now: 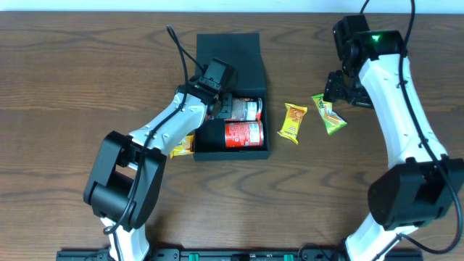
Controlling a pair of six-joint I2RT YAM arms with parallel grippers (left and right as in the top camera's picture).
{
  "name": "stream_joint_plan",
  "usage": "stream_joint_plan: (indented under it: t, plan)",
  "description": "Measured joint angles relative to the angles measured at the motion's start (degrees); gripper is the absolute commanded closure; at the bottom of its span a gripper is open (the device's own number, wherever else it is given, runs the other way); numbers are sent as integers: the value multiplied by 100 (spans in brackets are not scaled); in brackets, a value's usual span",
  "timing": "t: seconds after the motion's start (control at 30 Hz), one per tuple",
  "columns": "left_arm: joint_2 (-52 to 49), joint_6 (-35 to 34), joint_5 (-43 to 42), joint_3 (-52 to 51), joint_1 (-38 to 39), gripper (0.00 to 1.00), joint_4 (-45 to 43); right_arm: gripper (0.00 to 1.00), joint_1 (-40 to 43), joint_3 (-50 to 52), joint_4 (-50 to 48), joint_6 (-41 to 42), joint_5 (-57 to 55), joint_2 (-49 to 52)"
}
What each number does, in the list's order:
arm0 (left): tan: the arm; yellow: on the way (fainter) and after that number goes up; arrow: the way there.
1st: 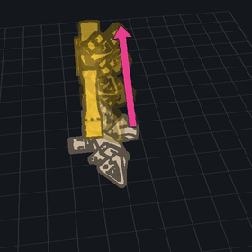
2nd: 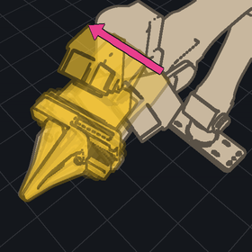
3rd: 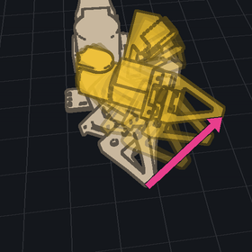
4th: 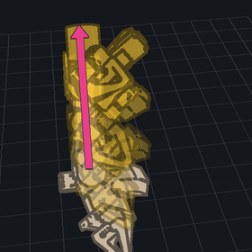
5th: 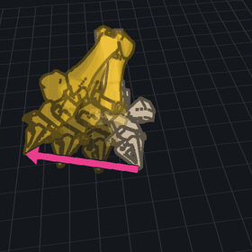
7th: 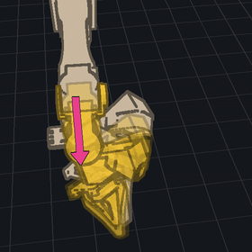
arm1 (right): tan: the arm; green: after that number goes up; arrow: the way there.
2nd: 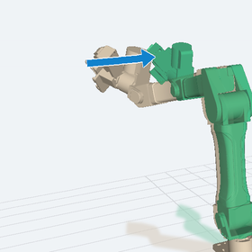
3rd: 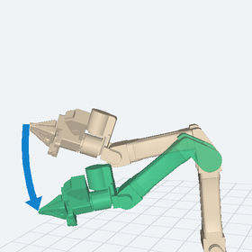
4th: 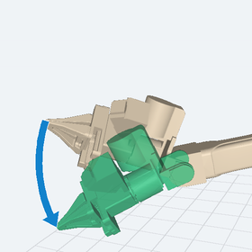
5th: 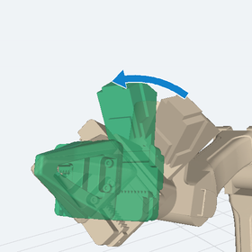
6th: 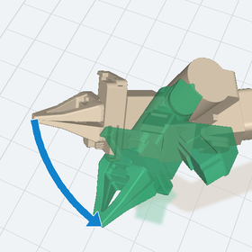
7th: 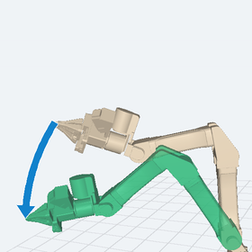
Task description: Pack container
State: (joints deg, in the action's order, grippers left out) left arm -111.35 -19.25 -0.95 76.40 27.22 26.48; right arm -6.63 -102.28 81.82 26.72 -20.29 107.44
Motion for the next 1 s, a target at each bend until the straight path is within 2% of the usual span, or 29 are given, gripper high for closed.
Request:
stream_joint_plan:
  t: [0.17, 0.4, 0.53, 0.63, 0.7, 0.73, 1.0]
  plan:
    - [0, -13, -129, 0, 2, 61, 13, 9, 0, 0, 0, 0, 0, 0]
    - [0, -24, -184, 0, 17, 60, 28, 9, 0, 0, -7, 0, 0, 0]
    - [0, -15, -201, 0, 33, 52, 28, 9, 0, 0, -7, 0, 0, 0]
    - [0, -24, -251, 0, 37, 59, 28, 9, 0, 0, -7, 0, 0, 0]
    - [0, -35, -254, 0, 44, 78, 31, 9, 0, 0, -7, 0, 0, 0]
    - [0, -42, -227, 0, 50, 82, 33, 9, 0, 0, -7, 0, 0, 0]
    - [0, -26, 177, 0, 50, 86, 592, 9, 0, 0, -4, -20, -2, 0]
